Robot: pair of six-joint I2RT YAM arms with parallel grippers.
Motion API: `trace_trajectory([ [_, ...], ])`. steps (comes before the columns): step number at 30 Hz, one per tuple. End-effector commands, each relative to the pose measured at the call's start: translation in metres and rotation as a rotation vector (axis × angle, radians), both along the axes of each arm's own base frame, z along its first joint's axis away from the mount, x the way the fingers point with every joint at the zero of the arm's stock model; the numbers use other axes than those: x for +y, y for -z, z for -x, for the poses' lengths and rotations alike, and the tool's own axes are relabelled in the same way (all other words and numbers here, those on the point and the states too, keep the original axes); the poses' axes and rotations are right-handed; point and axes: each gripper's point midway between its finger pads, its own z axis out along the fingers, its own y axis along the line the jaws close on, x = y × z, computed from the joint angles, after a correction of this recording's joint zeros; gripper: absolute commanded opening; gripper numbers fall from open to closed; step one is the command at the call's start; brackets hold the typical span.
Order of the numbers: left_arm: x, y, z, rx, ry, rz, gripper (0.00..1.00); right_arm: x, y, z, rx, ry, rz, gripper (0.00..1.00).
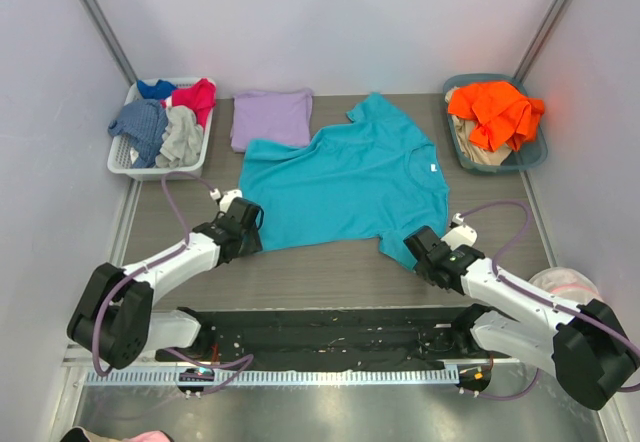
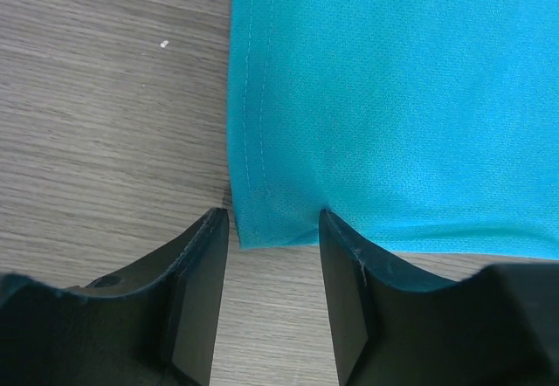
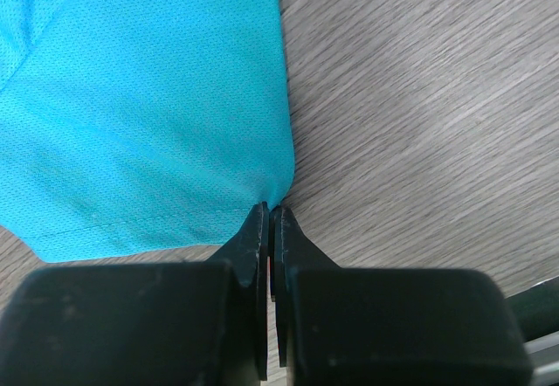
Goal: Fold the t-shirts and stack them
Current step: Flatten the tshirt out
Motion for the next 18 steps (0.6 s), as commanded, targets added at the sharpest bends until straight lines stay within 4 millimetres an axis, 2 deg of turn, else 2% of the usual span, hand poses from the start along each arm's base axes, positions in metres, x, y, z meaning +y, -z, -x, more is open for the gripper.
trace_trajectory([
  [1,-0.004,-0.013,-0.016,-0.067,-0.044,0.027,0.49,0.0,-0.002,-0.002,-0.015,-0.005,0.004,0.01],
  [5,-0.003,-0.014,-0.016,-0.072,-0.053,0.024,0.41,0.0,-0.002,-0.002,-0.014,-0.012,0.007,0.01],
  [13,-0.002,-0.013,-0.016,-0.063,-0.057,0.013,0.03,-0.001,-0.002,-0.001,-0.012,-0.01,0.01,0.01],
  [15,-0.001,-0.016,-0.017,-0.068,-0.058,0.012,0.0,-0.004,-0.005,0.0,-0.011,-0.011,0.02,0.01],
  [18,0.0,-0.026,-0.014,-0.078,-0.054,0.018,0.0,-0.008,-0.023,-0.002,-0.05,-0.006,0.027,0.01],
])
